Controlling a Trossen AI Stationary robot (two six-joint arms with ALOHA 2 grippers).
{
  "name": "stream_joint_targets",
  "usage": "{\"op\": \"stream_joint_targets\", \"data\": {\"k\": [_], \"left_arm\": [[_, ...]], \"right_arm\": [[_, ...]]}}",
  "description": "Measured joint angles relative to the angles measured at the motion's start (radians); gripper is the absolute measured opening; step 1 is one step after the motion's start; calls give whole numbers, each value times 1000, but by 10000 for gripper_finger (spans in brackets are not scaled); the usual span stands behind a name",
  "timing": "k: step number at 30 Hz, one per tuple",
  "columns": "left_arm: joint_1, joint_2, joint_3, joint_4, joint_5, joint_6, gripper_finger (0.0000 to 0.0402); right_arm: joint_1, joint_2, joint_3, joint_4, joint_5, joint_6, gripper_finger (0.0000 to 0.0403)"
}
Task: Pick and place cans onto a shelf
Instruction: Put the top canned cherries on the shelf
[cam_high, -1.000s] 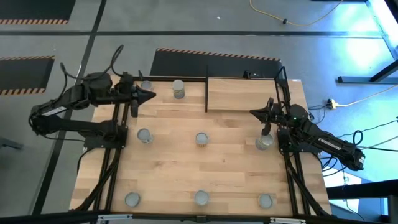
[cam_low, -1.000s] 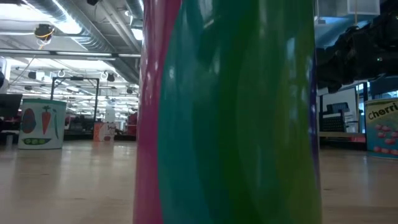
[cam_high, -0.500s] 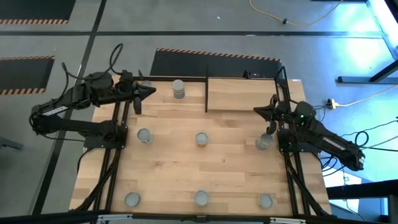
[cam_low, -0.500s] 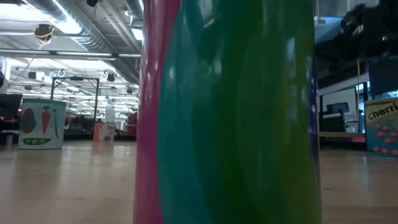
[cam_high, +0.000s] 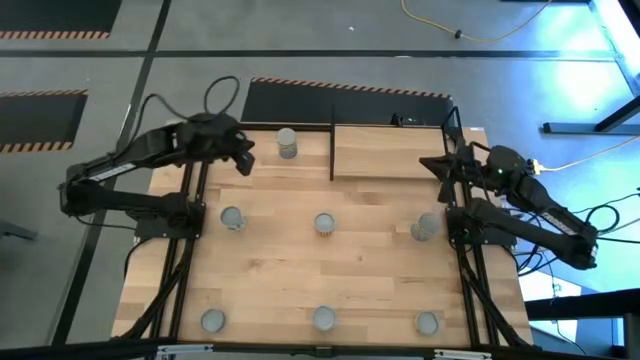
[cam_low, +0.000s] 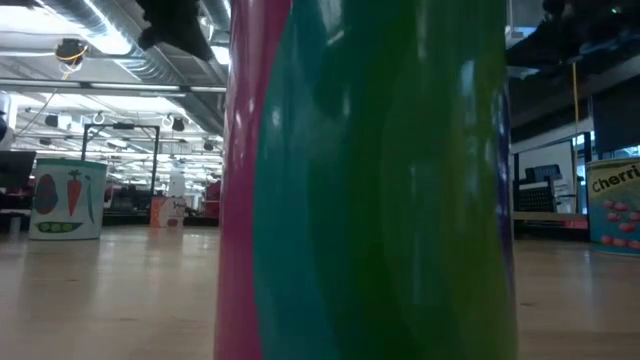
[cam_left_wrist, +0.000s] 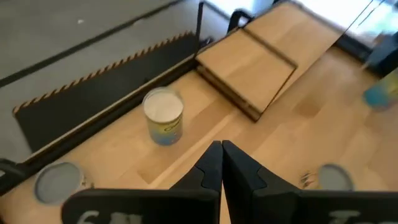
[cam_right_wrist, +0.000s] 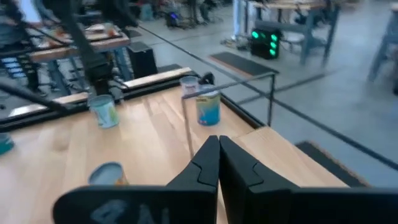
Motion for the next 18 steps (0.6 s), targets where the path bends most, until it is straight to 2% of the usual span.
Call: {"op": "stream_joint_targets", "data": {"k": [5, 12, 18], "left_arm": [[77, 118, 83, -23, 36, 82, 0], [202, 297, 310, -191, -7, 89, 0], [270, 385, 428, -229, -44, 137, 0]], "right_arm": [[0, 128, 85, -4, 11, 11, 8], [0, 290, 197, -6, 27, 9, 8], [0, 382, 266, -8, 27, -25, 8]]}}
